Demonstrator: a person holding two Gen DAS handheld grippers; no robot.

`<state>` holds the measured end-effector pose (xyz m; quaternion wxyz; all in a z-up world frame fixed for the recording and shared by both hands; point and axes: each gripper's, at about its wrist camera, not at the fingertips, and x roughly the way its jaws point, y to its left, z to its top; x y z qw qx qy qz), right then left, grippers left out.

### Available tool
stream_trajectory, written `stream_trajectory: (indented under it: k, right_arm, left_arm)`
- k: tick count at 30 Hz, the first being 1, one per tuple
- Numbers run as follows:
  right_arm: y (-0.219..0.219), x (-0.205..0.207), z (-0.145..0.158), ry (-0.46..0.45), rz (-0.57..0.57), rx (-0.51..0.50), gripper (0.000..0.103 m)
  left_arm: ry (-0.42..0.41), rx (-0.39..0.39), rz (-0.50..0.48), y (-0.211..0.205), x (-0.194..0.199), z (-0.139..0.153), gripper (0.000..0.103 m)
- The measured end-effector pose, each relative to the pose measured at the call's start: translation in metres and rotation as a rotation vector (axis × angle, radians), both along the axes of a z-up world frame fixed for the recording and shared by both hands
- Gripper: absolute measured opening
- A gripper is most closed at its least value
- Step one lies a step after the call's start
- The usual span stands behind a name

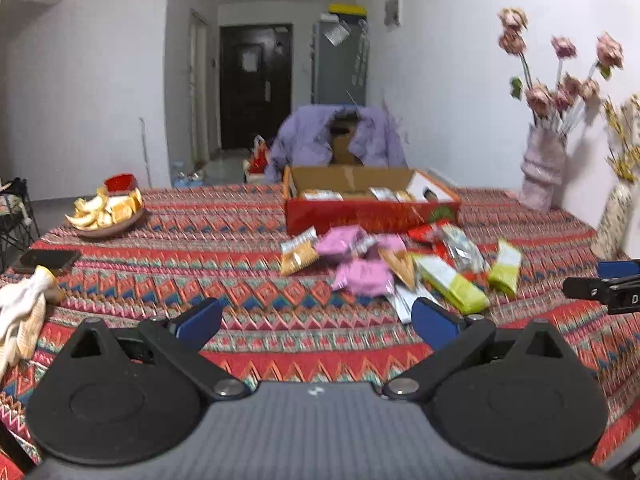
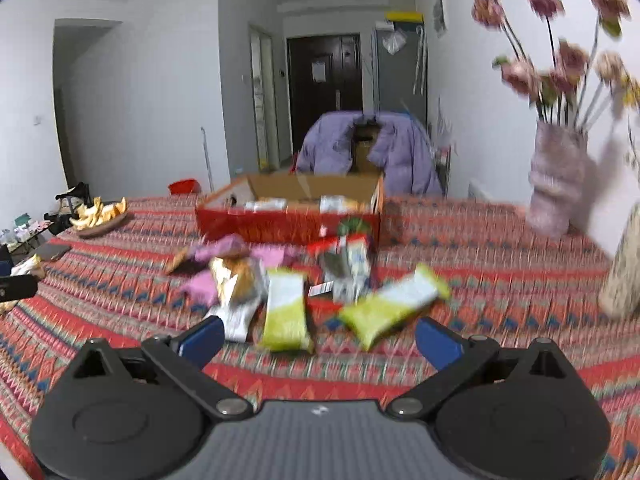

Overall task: Organize snacks
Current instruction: 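Move both open tools back over the snack pile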

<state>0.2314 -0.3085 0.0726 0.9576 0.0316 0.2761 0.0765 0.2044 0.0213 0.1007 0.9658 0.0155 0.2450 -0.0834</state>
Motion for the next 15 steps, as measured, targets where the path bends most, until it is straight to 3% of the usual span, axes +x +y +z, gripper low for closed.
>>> stream_trajectory:
  k: [6, 15]
  right_arm:
    - [0.002, 0.001, -0.005, 0.013, 0.001, -0.061, 0.102]
    - [-0.002, 0.029, -0.014, 0.053, -0.03, -0.071, 0.102]
  left_arm:
    - [0.037, -0.002, -0.009, -0.006, 0.016, -0.008, 0.103]
    - [0.079, 0.011, -0.079, -0.033, 0.055, -0.02, 0.103]
